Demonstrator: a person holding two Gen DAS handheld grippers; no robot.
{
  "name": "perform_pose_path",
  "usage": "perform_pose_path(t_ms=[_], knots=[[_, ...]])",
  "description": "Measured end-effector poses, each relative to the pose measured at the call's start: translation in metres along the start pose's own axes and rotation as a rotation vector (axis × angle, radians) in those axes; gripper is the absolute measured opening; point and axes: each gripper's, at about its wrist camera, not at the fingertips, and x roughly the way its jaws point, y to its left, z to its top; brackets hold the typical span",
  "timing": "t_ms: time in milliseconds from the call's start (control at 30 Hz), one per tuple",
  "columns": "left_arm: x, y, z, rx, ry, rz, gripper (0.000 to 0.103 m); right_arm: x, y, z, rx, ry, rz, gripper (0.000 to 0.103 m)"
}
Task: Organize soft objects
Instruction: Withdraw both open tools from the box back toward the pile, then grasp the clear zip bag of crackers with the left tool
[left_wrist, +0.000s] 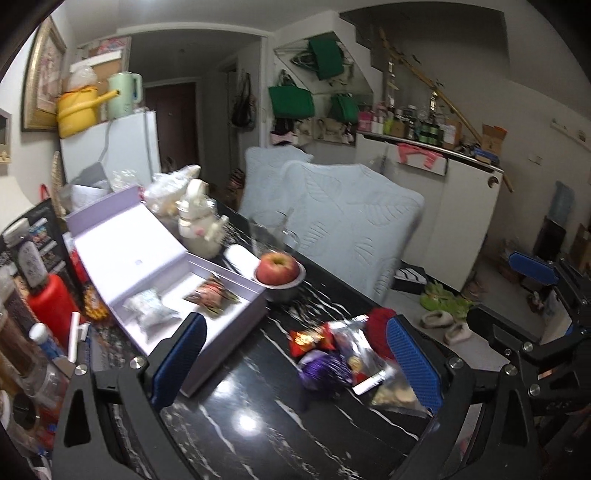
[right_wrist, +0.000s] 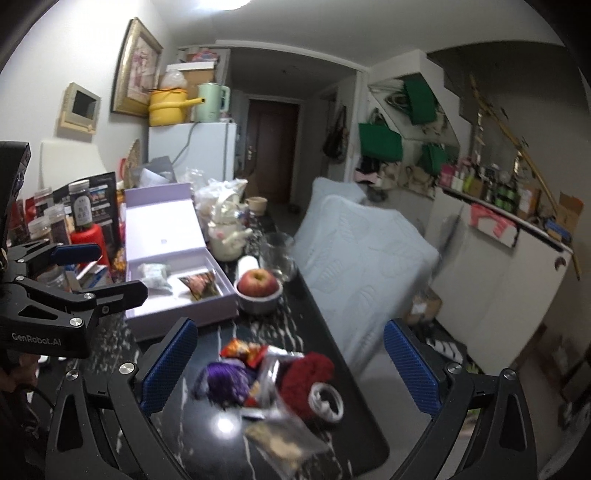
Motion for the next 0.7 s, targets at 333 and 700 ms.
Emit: perform_pose_path(t_ms=[333, 700], knots=[[0.032, -0.034, -0.026, 0.051, 0.084, -0.100, 0.099, 0.005, -0.033, -0.049, 0.114, 0.076, -0.031, 0.103], [0.072, -0.072, -0.054, 0.067, 0.173, -0.180, 0.099, 0.015, -0.065, -0.096, 0.174, 0.170, -0.048, 0.102]])
